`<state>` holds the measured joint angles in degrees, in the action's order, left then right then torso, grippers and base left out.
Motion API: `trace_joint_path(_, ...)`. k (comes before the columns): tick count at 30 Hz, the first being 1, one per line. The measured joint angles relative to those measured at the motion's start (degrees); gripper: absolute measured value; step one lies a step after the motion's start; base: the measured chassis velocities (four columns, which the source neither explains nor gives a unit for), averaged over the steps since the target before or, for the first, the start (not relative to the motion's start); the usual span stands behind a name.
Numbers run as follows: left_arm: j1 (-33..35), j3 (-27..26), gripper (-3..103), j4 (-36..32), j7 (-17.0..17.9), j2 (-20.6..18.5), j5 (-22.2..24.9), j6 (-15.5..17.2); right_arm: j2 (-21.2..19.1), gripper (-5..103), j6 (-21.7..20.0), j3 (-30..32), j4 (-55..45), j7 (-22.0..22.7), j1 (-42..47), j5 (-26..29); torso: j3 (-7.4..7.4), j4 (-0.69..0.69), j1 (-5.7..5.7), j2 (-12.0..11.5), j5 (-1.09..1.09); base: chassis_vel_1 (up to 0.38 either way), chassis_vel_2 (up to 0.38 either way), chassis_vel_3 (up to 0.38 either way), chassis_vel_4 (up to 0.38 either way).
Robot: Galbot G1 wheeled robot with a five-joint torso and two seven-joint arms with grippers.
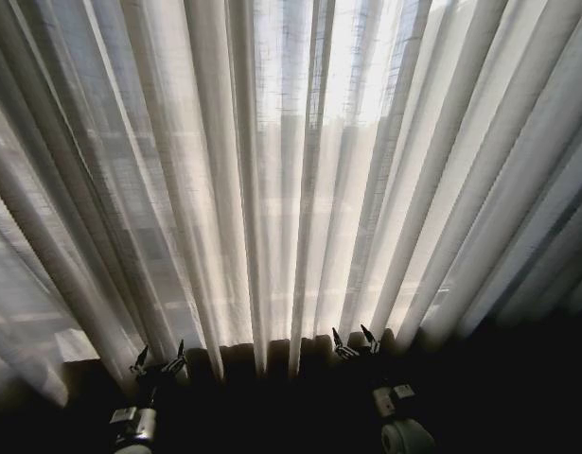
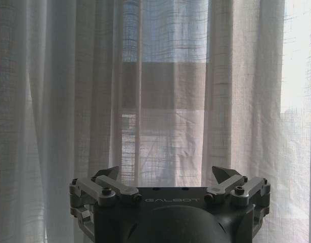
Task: Open the curtains by pulling them apart, changing their state from closed to fully open.
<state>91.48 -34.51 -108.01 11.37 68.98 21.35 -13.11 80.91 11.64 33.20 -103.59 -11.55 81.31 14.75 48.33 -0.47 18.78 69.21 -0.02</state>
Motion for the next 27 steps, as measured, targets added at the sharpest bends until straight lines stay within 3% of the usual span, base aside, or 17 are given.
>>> trace_joint_path(8, -0.02, 0.00, 100, 0.00, 0.00, 0.00, 0.00, 0.00, -2.40, 100, 0.18, -5.61, 6.75, 3.53, -7.58, 1.47, 0.06, 0.01, 0.13, -0.07, 0.00, 0.009, -0.014, -0.015, 0.011)
trace_joint_path(22, -0.03, 0.00, 100, 0.00, 0.00, 0.00, 0.00, 0.00, -0.14, 100, 1.31, -9.25, 21.30, 7.22, -20.67, 1.10, 0.05, 0.01, 0.11, -0.06, 0.00, 0.000, 0.000, 0.000, 0.000)
trace_joint_path(27, -0.03, 0.00, 100, 0.00, 0.00, 0.00, 0.00, 0.00, 0.10, 100, 1.42, -9.02, 21.18, 4.09, -20.94, 2.75, 0.04, 0.00, 0.10, -0.06, 0.00, 0.000, 0.000, 0.000, 0.000)
